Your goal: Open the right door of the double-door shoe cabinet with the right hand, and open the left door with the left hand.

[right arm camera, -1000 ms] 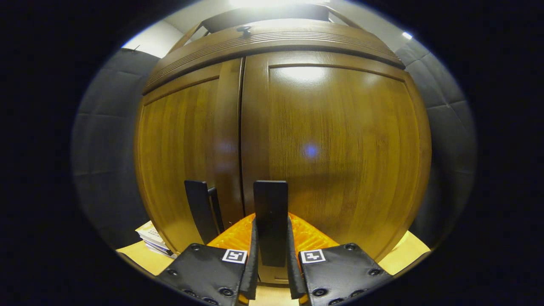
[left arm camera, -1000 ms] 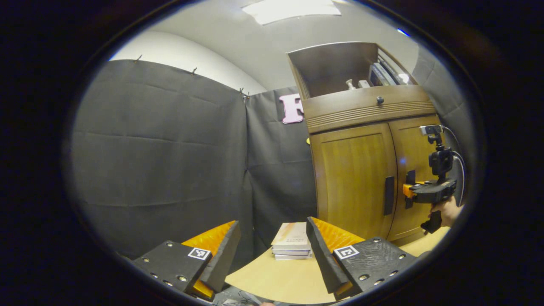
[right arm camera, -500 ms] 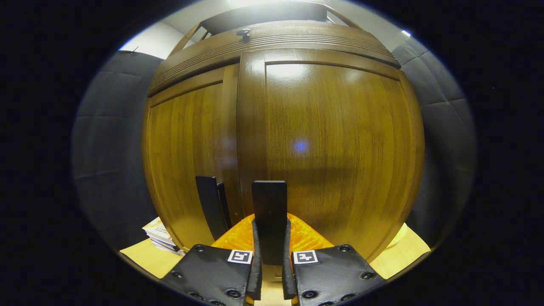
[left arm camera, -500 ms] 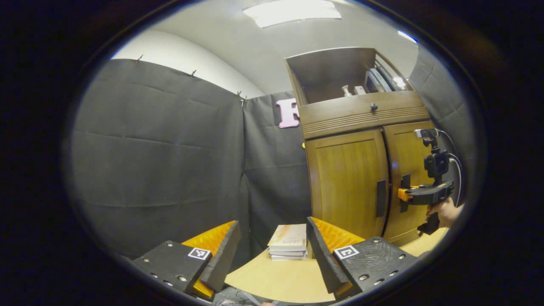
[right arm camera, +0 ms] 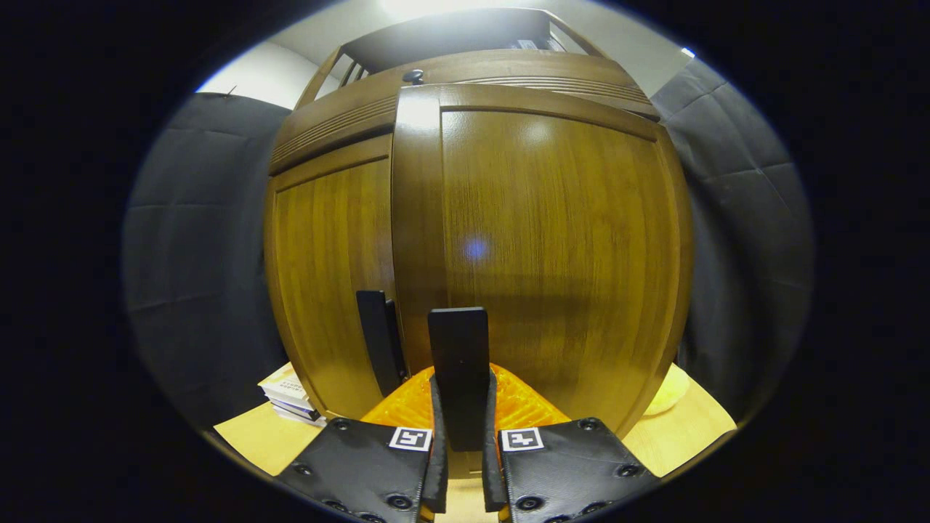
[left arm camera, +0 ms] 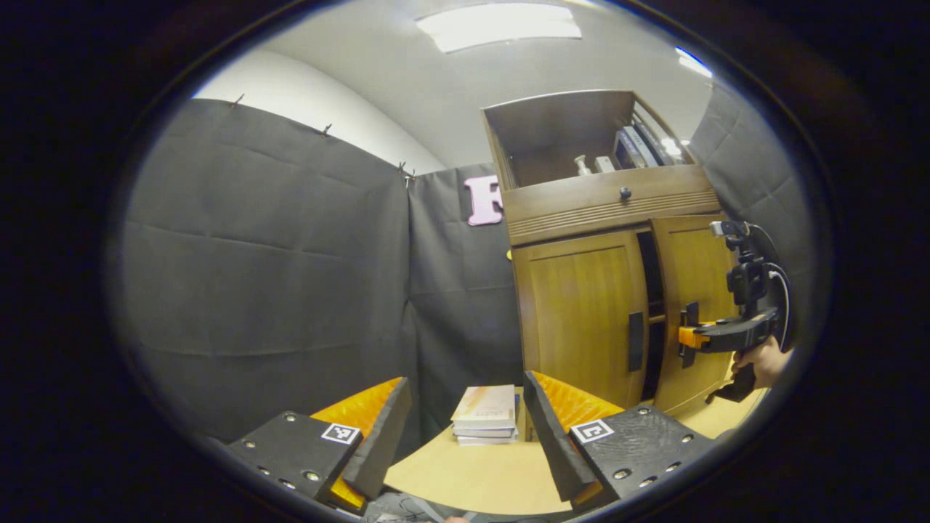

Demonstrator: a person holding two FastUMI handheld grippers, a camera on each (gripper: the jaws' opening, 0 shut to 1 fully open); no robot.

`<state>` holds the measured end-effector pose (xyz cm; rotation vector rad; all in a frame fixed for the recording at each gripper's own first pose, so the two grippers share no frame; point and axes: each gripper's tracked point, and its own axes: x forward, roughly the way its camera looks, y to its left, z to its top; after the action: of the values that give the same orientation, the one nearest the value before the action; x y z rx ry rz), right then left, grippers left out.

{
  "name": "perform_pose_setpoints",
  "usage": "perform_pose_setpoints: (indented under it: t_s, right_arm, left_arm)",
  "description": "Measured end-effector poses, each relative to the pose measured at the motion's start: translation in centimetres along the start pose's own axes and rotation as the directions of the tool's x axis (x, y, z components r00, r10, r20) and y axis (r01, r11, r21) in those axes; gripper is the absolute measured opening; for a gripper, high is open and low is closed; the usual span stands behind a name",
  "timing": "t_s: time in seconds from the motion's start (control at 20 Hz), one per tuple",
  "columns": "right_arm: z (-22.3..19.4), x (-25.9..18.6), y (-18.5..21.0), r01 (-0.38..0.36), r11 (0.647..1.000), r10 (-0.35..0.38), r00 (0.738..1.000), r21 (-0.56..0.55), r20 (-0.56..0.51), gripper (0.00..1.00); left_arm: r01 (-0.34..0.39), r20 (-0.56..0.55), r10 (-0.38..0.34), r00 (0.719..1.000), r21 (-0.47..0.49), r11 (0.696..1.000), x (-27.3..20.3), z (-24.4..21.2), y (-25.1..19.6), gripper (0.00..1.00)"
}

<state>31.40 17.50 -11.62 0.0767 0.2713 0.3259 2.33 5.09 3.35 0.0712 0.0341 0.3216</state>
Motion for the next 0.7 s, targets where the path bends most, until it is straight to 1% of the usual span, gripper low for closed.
perform_pose_setpoints:
  t_s: [0.2, 0.7]
  right_arm:
    - [0.4, -1.1, -0.9, -0.009, 1.0, 0.009, 1.0, 0.0, 0.004, 0.21]
    - [0.2, -2.5, -1.5, -0.016, 1.0, 0.016, 1.0, -0.003, 0.008, 0.21]
  left_arm:
    - [0.033, 0.009, -0.033, 0.999, -0.006, 0.999, -0.1, 0.5, -0.1, 0.9]
    - [0.097, 0.029, -0.096, 0.995, -0.011, 0.995, 0.0, 1.1, -0.6, 0.9]
